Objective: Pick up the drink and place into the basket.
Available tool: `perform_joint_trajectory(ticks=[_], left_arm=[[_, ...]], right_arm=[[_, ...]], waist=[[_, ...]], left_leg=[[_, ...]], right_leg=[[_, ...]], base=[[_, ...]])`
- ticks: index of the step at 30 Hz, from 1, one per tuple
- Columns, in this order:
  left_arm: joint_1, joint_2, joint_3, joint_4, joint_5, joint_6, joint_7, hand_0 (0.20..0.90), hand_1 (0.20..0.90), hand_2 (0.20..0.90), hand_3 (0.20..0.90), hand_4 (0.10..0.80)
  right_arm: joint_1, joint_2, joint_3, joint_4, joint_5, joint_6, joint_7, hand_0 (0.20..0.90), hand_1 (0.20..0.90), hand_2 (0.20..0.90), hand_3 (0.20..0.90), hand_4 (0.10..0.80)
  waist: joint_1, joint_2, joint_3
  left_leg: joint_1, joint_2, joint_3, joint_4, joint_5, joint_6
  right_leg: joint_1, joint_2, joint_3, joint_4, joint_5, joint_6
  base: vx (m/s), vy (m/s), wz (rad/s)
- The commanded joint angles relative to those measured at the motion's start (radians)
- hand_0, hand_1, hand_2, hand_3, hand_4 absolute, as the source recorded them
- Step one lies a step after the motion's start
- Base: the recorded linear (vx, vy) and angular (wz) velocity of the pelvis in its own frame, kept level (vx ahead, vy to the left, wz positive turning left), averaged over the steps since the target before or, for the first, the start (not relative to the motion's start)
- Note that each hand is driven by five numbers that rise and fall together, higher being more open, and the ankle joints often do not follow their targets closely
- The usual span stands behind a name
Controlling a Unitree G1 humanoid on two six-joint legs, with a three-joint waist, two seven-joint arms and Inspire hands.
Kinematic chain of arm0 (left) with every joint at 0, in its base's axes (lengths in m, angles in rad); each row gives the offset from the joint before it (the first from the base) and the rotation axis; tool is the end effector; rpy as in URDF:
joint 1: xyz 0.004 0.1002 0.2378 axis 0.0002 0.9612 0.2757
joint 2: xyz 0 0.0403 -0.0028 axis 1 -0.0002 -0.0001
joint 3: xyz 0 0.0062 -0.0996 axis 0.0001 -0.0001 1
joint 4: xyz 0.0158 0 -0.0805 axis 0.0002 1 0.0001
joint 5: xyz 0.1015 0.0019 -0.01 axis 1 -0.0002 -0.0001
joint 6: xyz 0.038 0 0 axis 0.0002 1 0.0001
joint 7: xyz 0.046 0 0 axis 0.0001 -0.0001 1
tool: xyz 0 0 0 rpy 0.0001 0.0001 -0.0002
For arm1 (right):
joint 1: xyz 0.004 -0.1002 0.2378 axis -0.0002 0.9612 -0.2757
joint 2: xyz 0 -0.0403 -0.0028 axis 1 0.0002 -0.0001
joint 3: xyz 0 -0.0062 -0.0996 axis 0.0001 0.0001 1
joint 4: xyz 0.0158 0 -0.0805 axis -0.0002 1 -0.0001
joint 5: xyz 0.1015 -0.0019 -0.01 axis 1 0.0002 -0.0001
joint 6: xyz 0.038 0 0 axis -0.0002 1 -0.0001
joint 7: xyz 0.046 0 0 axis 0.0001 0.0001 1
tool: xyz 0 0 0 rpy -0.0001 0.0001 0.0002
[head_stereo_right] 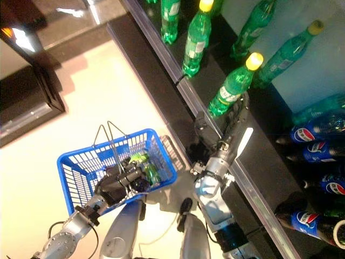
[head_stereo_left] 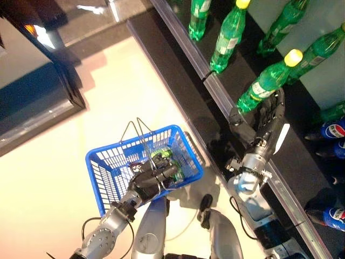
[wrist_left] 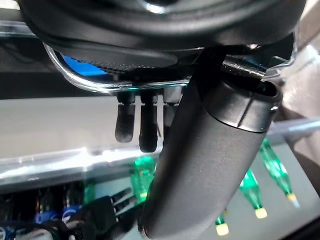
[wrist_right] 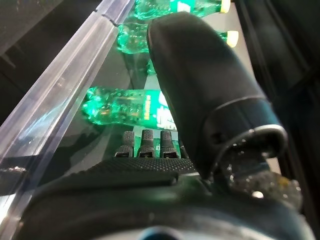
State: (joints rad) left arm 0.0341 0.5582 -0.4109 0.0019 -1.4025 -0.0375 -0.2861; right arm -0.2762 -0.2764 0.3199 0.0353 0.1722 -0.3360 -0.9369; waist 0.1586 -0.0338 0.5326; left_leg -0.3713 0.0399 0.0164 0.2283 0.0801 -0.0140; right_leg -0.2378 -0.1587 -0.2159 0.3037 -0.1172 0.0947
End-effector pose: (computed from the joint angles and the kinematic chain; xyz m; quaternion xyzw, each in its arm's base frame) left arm 0.1825 0.1828 0.0302 -0.4248 0.1066 -0.2210 0.8714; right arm 0.2402 -0.1236 0.1030 0.0699 -0.2368 -0.2591 0.9338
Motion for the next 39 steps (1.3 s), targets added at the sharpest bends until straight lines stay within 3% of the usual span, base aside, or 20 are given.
perform_joint_trajectory(ticks=[1, 11, 19, 37, 39], left_arm=[[-0.157, -0.034, 0.08, -0.358, 0.011, -0.145, -0.201, 0.3, 0.3, 0.3, 0.2, 0.1], [-0.173, -0.069, 0.098, -0.343, 0.062, -0.124, -0.217, 0.3, 0.3, 0.3, 0.2, 0.1], [-0.184, -0.072, 0.104, -0.333, 0.068, -0.102, -0.22, 0.3, 0.3, 0.3, 0.2, 0.1], [-0.258, -0.085, 0.097, -0.273, 0.066, -0.047, -0.196, 0.3, 0.3, 0.3, 0.2, 0.1], [-0.262, -0.085, 0.097, -0.27, 0.061, -0.039, -0.192, 0.3, 0.3, 0.3, 0.2, 0.1]], right_arm=[[-0.132, -0.026, -0.04, -0.091, -0.099, -0.123, -0.066, 0.9, 0.9, 0.9, 0.9, 0.8], [-0.182, 0.031, -0.104, -0.111, -0.143, -0.15, -0.16, 0.9, 0.9, 0.9, 0.9, 0.8], [-0.225, 0.026, -0.146, -0.089, -0.119, -0.196, -0.187, 0.9, 0.9, 0.9, 0.9, 0.8], [-0.359, -0.008, -0.167, 0.068, 0.126, -0.229, -0.023, 0.9, 0.9, 0.9, 0.9, 0.8], [-0.364, -0.008, -0.169, 0.089, 0.165, -0.24, -0.002, 0.787, 0.787, 0.787, 0.768, 0.668]], waist=[[0.008, -0.011, -0.013], [0.011, -0.02, -0.013], [0.02, -0.021, -0.013], [0.039, -0.022, -0.013], [0.04, -0.021, -0.013]], left_leg=[[-0.019, 0.018, -0.076, 0.139, -0.123, -0.04], [-0.054, 0.016, -0.093, 0.116, -0.123, -0.039], [-0.05, 0.014, -0.103, 0.108, -0.128, -0.041], [-0.061, 0.008, -0.111, 0.179, -0.173, -0.045], [-0.061, 0.009, -0.111, 0.192, -0.18, -0.046]], right_leg=[[0.044, -0.065, 0.043, -0.2, 0.255, 0.122], [0.028, -0.045, 0.033, -0.231, 0.258, 0.099], [0.038, -0.044, 0.025, -0.243, 0.253, 0.094], [0.036, -0.055, -0.006, -0.198, 0.229, 0.085], [0.036, -0.056, -0.01, -0.186, 0.223, 0.084]], base=[[-0.059, -0.071, -0.05], [-0.027, -0.022, -0.02], [0.002, -0.015, 0.05], [0.015, 0.001, 0.01], [0.049, 0.016, 0.04]])
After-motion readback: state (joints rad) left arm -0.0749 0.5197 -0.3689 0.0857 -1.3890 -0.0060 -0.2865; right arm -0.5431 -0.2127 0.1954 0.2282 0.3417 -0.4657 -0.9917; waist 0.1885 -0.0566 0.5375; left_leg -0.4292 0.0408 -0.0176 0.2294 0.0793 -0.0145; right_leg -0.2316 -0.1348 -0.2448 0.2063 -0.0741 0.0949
